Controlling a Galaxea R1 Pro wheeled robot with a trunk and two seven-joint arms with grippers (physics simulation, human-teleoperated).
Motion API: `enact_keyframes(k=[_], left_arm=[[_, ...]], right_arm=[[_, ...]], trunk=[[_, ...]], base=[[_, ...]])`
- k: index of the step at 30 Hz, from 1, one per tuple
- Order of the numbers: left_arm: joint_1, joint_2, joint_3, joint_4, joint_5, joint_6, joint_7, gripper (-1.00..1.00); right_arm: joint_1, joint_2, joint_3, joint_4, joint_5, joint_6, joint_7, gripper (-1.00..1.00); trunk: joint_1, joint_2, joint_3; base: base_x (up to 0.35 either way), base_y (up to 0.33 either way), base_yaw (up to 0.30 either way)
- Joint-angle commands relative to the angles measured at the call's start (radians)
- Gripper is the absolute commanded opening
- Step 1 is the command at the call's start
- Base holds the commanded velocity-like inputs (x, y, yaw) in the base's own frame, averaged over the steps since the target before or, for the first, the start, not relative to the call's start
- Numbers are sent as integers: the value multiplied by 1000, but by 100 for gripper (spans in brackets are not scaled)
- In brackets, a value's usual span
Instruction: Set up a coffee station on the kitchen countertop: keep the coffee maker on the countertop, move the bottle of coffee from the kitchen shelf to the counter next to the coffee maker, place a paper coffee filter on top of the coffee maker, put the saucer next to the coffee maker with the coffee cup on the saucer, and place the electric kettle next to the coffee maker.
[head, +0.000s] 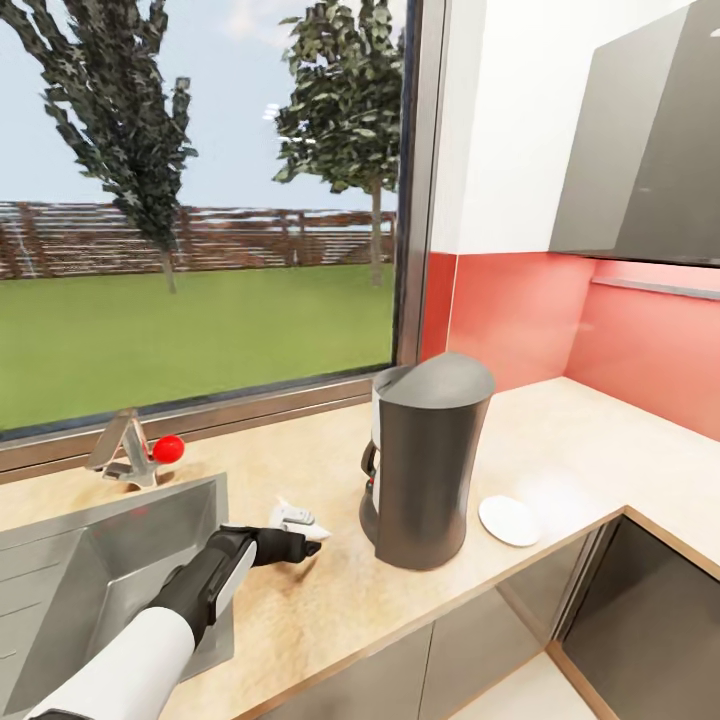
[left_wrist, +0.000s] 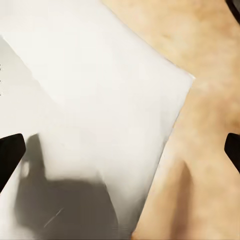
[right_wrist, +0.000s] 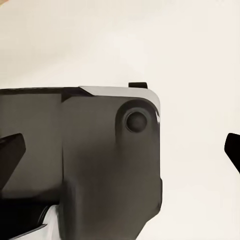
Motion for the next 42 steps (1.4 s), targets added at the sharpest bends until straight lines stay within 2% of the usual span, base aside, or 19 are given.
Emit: enact_keyframes(k=[1,8,9,42], left_arm=[[0,1,-2,6,-1,6,3,100],[0,1,-2,16,-1,6,3,100],[0,1,-2,16,-1,6,3,-100],[0,1,-2,16,0,6,3,-100]], right_arm=[[0,0,-1,-1,-1,-2,-1,100],[0,0,-1,0,-1,-2,-1,100],[0,0,-1,0,-1,-2,-1,100],[0,1,-1,0,-1,-2,0,100]], trunk=[[1,-1,-1],[1,-1,-1],[1,-1,-1],[1,-1,-1]], base=[[7,0,0],[2,0,0],[0,0,0],[0,0,0]])
